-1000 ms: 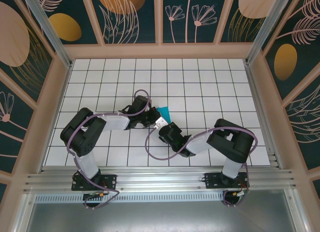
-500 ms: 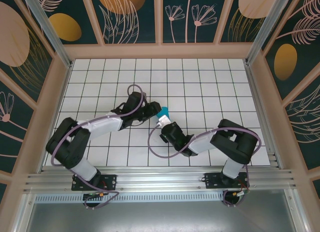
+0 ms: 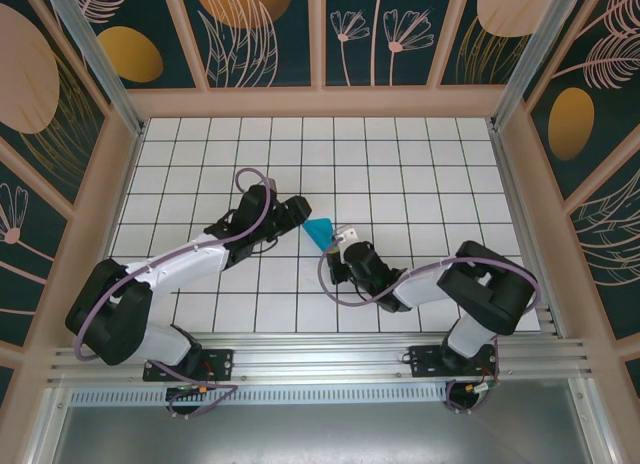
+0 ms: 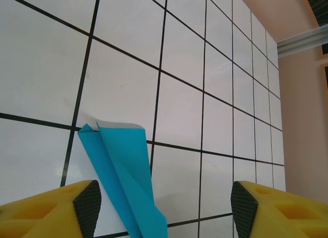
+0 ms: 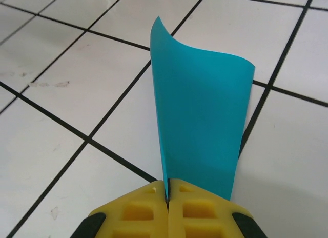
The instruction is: Fold a paper plane with a square sheet of paper (pick it up from the middle)
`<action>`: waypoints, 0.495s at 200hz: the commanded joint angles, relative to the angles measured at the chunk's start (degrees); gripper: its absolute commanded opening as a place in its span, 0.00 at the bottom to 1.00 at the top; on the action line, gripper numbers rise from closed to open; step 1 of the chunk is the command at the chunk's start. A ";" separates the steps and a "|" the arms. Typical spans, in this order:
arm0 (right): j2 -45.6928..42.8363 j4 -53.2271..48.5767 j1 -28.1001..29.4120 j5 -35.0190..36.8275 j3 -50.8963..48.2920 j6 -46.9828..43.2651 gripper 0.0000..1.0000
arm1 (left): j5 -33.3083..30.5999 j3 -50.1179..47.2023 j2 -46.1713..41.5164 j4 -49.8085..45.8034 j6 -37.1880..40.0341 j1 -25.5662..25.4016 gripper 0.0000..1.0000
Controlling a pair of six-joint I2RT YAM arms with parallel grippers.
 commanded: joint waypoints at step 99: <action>-2.32 6.88 -7.63 -18.49 -4.50 22.13 0.00 | 11.83 -2.85 7.08 11.46 -0.67 0.30 0.66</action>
